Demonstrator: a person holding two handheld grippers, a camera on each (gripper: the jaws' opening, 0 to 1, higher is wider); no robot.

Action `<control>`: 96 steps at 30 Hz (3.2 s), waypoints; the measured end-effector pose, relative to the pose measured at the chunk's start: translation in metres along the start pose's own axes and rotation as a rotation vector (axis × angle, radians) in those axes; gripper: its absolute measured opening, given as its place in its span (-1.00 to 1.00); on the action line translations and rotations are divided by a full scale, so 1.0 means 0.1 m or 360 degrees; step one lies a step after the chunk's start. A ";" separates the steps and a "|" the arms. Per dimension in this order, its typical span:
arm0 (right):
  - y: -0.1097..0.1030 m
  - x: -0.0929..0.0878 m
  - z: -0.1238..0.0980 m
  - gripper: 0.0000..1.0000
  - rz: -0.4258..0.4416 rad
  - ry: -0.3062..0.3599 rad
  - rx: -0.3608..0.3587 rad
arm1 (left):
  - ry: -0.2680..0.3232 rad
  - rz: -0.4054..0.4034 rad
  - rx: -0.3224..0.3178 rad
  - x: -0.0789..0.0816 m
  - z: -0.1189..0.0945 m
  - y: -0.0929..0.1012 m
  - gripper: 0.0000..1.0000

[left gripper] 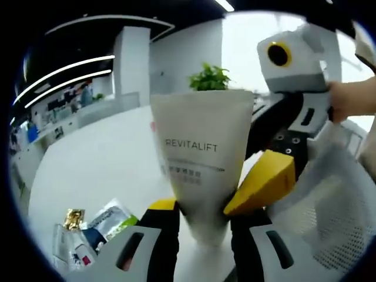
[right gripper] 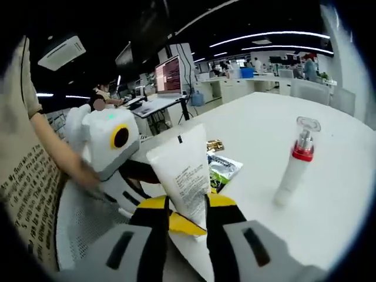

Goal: Arrange the skincare products in the storage area until every visible bottle or jar stands upright without overlapping.

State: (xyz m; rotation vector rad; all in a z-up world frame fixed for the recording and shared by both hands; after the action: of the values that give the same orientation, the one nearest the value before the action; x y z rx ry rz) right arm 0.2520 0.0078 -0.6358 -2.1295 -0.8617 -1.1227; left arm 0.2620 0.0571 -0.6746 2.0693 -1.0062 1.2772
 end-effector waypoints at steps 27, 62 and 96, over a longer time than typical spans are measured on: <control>0.15 0.00 0.02 -0.77 -0.0679 -0.0205 0.0180 | -0.0176 0.0212 -0.0318 0.00 0.08 -0.01 -0.44; 0.10 -0.01 0.02 -0.65 -0.0633 -0.0212 0.0405 | -0.0263 0.0615 -0.0800 -0.04 0.06 -0.02 -0.68; 0.48 -0.14 -0.55 0.78 0.0128 0.0306 -0.0747 | -0.0217 0.0573 -0.0770 0.12 0.37 -0.35 -0.68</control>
State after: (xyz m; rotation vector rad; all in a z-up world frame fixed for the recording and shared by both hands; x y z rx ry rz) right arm 0.2554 -0.0661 -0.6299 -2.3417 -0.4489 -1.5763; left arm 0.3123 0.0472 -0.6812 1.6636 -1.6242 0.9302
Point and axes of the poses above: the point that each gripper's makers call its tool centre point, and the gripper's own axes: z roughly forward along the fingers, y roughly to its right, x roughly out of its top, the point moved 5 cm from there along -z, roughly backward along the fingers, and after that the axes turned 2 degrees about -x, right-handed, at the moved point
